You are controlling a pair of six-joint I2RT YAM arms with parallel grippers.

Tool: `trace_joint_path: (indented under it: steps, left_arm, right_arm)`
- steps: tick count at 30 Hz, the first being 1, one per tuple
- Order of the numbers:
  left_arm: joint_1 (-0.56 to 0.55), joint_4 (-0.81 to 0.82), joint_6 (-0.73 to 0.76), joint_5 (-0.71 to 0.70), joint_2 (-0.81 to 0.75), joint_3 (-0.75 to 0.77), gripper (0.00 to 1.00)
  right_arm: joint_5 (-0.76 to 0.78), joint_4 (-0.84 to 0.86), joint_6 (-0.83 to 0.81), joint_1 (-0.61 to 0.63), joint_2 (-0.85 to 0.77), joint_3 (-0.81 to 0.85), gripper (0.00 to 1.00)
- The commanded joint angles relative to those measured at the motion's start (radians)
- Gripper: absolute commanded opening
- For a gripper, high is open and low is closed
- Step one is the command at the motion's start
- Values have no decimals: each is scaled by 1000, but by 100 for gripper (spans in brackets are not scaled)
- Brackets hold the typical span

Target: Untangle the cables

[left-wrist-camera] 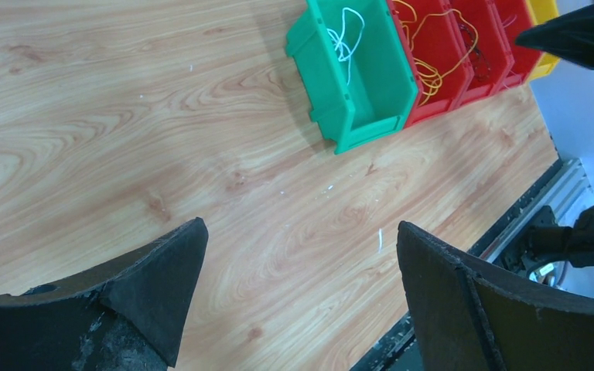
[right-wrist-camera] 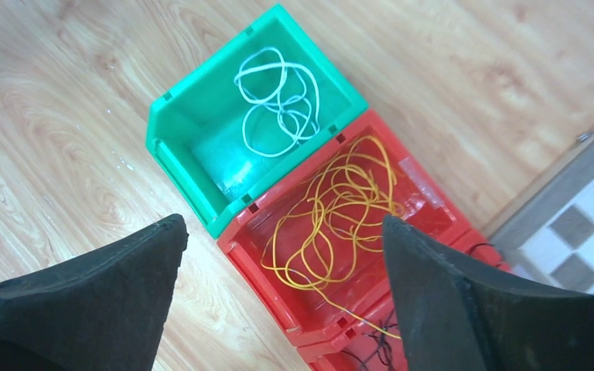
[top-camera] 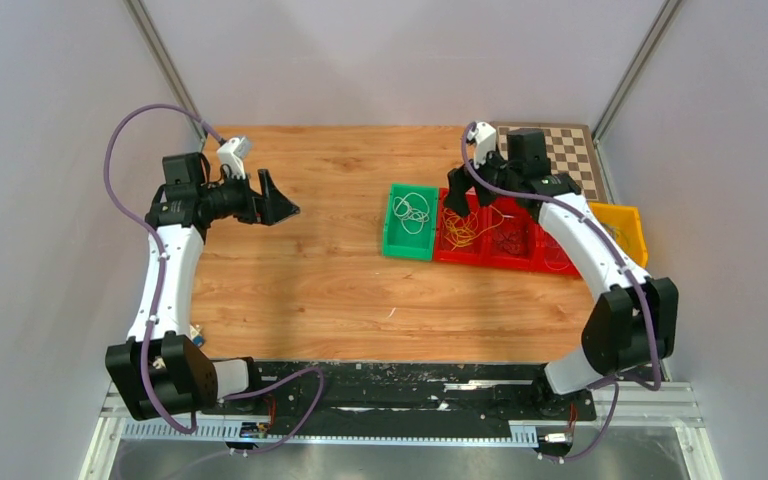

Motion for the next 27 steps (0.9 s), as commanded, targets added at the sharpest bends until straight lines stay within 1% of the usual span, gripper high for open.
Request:
trace_joint_path:
  steps: [1, 2, 3, 4, 5, 6, 7, 8, 10, 12, 14, 15, 17, 19, 23, 27]
  left_arm:
    - [7, -37, 52, -38, 25, 76, 100]
    - [7, -56, 74, -64, 54, 114, 100]
    - [7, -112, 84, -80, 72, 136, 100]
    - [6, -148, 108, -113, 119, 195, 100]
    - [4, -235, 119, -131, 148, 262, 100]
    - [3, -276, 138, -171, 202, 290, 100]
    - [-5, -358, 146, -190, 231, 338, 100]
    - [-11, -393, 158, -230, 282, 353, 100]
    - [-34, -483, 161, -280, 329, 353, 100]
    - [-60, -480, 156, -300, 334, 292, 100]
    - [-80, -428, 138, -320, 304, 201, 100]
    - [-89, -404, 129, -331, 290, 137, 100]
    - [-98, -343, 103, -367, 243, 64, 100]
    - [-103, -308, 89, -403, 207, 25, 100]
    - [-106, -282, 77, -465, 151, -3, 100]
    - [-107, -257, 55, -480, 120, -2, 100]
  right_arm:
    - [12, -78, -44, -4, -124, 79, 99]
    - [28, -88, -48, -7, -151, 80, 100]
    - [41, -98, -51, -14, -178, 75, 100]
    - [56, -107, -50, -22, -208, 64, 100]
    - [67, -118, -42, -33, -236, 41, 100]
    - [78, -128, -36, -46, -261, 26, 100]
    - [94, -131, -10, -64, -289, -19, 100]
    - [100, -132, 18, -84, -312, -61, 100]
    - [34, -112, 78, -168, -373, -179, 100]
    - [24, -95, 116, -234, -427, -279, 100]
    - [26, -93, 136, -308, -452, -346, 100]
    - [27, -87, 142, -325, -463, -372, 100]
    - [45, -64, 143, -331, -484, -420, 100]
    - [51, -36, 148, -334, -506, -450, 100]
    - [45, -12, 154, -341, -519, -471, 100]
    - [42, -14, 138, -335, -482, -420, 100]
